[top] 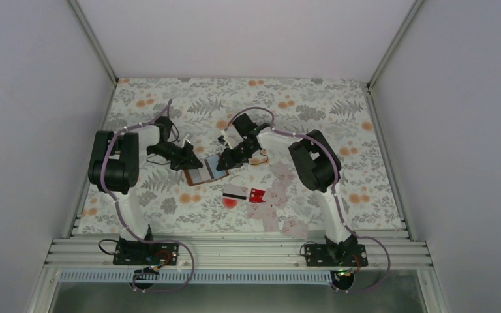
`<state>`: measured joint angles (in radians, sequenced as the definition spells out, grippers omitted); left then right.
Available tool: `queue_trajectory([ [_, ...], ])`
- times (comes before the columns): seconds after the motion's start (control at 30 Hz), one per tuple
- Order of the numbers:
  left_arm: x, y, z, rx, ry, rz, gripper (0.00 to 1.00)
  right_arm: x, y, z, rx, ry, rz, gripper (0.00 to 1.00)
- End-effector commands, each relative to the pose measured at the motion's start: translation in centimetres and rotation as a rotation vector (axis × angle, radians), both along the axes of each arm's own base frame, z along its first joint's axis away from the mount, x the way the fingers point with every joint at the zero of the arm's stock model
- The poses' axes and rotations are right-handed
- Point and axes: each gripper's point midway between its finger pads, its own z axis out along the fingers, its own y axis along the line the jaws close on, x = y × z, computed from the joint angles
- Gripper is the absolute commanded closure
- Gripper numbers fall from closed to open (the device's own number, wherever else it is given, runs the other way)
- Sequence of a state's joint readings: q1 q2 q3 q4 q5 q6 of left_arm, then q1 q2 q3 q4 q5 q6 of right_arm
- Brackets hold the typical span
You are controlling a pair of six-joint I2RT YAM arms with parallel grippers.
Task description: Put the credit cards into the card holder
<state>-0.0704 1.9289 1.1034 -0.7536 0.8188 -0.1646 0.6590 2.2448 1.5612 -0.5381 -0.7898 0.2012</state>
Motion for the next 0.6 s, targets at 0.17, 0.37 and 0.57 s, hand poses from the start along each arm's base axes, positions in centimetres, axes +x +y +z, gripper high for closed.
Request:
queue_trajectory([
  [0.17, -1.0, 0.5, -2.5, 0.08, 0.027, -0.017, 0.98, 1.7, -1.4, 3.4, -0.01, -0.066, -0.06, 0.7],
  [0.37, -0.9, 0.5, -2.5, 0.081, 0.018, -0.012, 0.98, 2.4, -2.6, 4.4, -0.037, -0.085, -0.092, 0.57],
  [0.57, -0.6, 0.5, -2.2, 0.09, 0.012, -0.009, 0.98, 1.6, -2.8, 2.3, -0.051, -0.026, -0.09, 0.57],
])
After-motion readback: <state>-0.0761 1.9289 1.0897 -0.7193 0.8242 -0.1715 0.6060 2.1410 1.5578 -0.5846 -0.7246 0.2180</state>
